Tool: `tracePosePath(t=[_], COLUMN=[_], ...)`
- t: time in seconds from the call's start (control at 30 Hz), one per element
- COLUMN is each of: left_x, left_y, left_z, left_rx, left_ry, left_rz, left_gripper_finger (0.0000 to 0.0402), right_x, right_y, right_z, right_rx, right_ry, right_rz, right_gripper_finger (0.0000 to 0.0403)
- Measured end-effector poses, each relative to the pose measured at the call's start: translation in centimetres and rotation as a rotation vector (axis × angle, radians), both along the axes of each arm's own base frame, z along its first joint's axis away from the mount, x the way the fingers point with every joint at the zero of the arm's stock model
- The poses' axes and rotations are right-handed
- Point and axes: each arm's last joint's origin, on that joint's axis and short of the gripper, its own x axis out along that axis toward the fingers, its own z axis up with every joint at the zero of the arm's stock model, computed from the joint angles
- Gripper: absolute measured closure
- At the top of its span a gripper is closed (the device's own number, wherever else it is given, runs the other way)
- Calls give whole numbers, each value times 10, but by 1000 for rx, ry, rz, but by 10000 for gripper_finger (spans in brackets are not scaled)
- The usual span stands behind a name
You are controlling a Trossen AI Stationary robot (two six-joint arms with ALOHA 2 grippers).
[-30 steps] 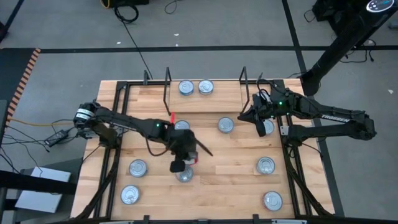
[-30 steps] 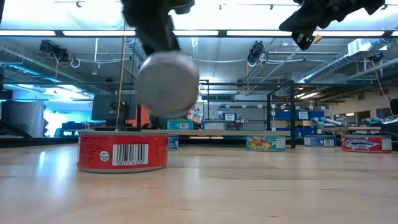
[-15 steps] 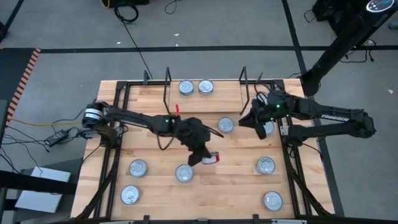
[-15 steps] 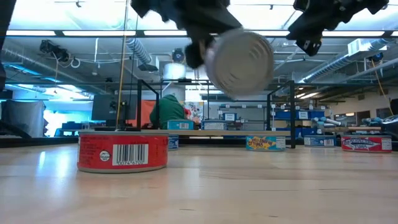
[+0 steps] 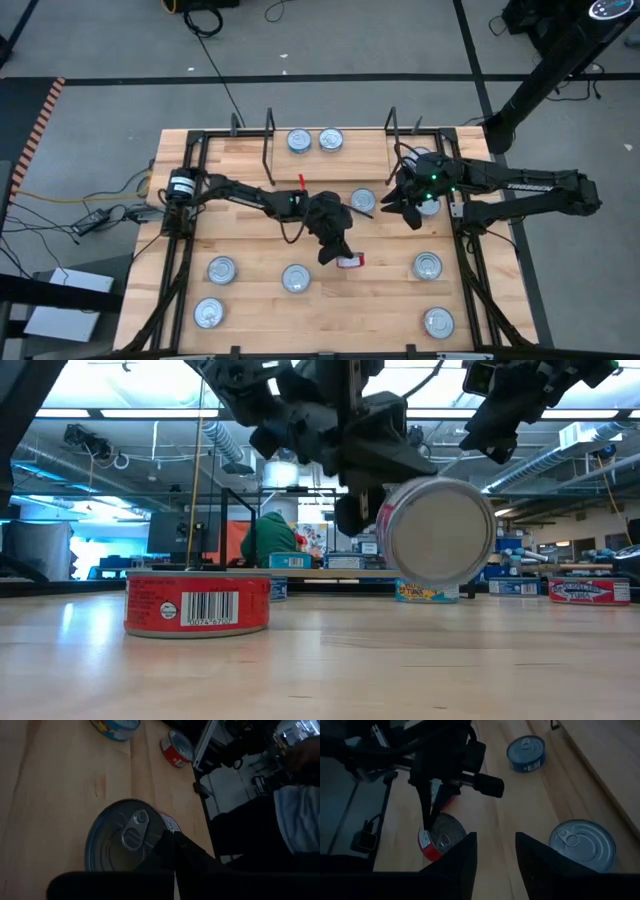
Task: Stack canned seafood by type on shelf
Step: Put the red tuna can on the shelf
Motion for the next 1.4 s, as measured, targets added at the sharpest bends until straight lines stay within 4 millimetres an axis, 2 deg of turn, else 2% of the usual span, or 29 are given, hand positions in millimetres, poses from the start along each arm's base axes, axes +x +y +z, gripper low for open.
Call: tracePosePath(t=[0.23,0.47,0.73,1.13,1.3,1.4], left_x=[3,7,10,8,4,0], left_y=[18,21,21,34,33,26], left_z=[-13,-25,-17,-18,-2,9], left_rx=[12,-25,-100,-100,-36,40], left_ry=[18,32,-13,15,-33,-63], left_rz=[17,8,-2,40,45,56], left_gripper_finger=[401,401,401,401,401,401], right_x=[2,1,-1,-1,0,1], right_y=[-1,-1,0,0,6,15], right_z=[-4,-5,-5,-5,-5,-5], right_rx=[-1,1,10,25,20,-2], right_ry=[33,50,51,52,59,66], right_rz=[-17,-24,-23,-17,-15,-9], right_gripper_finger=[256,242,231,230,227,217])
